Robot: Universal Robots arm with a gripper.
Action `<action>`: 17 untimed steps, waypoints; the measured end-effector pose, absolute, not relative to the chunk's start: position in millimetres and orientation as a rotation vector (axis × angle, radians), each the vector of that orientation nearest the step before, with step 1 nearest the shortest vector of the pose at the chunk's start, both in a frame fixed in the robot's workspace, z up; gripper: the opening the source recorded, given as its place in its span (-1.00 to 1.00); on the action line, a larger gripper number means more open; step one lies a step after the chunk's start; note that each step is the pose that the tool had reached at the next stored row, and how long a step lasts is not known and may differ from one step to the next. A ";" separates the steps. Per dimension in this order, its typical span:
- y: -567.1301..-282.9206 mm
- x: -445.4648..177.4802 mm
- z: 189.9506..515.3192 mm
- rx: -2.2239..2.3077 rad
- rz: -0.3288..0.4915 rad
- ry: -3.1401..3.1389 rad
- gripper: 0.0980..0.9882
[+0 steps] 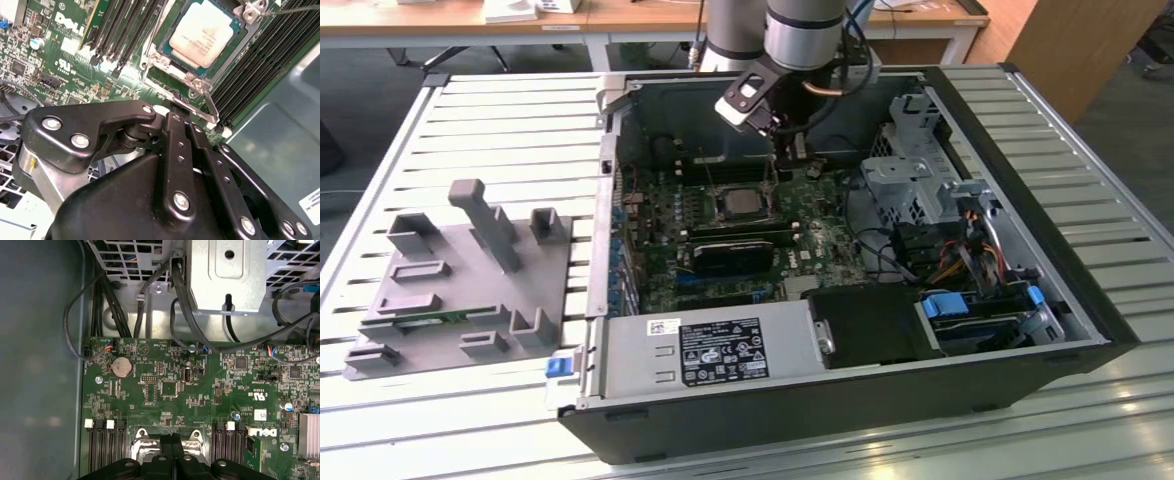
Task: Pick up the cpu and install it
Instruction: 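Close the cpu cover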
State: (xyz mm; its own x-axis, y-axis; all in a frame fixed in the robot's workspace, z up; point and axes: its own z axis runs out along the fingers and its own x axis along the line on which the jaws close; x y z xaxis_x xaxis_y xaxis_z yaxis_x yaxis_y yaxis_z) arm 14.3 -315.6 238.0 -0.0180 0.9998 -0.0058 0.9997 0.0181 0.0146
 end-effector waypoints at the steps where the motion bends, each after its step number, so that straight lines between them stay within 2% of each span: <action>1: -315.6 13.4 237.9 2.191 0.010 2.231 -0.98; 17: -315.8 -4.1 234.6 2.195 0.002 2.235 -0.98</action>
State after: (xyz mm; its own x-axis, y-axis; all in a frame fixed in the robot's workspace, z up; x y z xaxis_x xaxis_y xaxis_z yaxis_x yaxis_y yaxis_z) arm -4.1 -315.8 234.6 -0.0180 0.9998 -0.0056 0.9998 0.0181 0.0076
